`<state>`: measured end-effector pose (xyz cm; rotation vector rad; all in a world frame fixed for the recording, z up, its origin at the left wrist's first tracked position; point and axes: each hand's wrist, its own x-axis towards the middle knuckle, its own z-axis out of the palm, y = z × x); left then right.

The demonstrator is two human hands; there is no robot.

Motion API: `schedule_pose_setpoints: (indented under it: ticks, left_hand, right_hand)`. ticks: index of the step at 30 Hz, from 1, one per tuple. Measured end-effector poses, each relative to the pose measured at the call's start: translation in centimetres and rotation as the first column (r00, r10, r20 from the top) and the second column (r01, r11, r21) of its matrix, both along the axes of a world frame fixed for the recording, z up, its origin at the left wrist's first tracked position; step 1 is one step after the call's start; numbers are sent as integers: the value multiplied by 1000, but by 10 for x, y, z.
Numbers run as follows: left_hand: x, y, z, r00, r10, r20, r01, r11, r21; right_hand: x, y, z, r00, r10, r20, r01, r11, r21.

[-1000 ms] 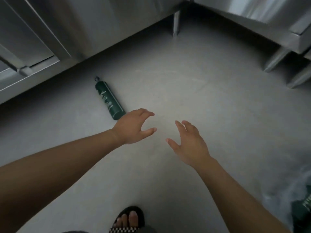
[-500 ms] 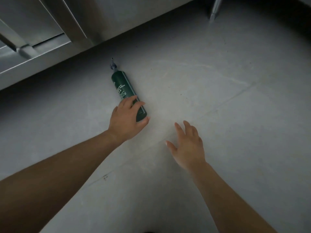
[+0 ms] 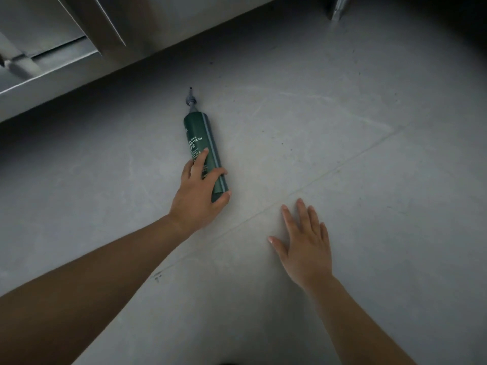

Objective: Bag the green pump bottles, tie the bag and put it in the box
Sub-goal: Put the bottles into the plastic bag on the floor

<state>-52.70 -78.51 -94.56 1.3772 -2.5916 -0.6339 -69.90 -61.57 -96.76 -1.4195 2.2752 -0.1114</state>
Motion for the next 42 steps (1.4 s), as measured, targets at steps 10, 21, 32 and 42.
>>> schedule_pose_setpoints:
  ticks: [10,21,32,42]
  left_hand:
    - [19,86,3,985,-163,-51,163,987,0]
    - [-17,64,12,989,144,-37,-133,966,221]
    - [-89,100,26,993,-56,-102,84,949,304]
    - [-221,211,96,813,-561,-157,580,803,138]
  right_hand:
    - [-9,61,6,995,-85,49,82,994,73]
    - [-22,93,31,971,-225,78,220,973,63]
    - [-69,153,98,936,-334,110,343,936,-78]
    - [-136,283,148,820,-567,77,559,766,-318]
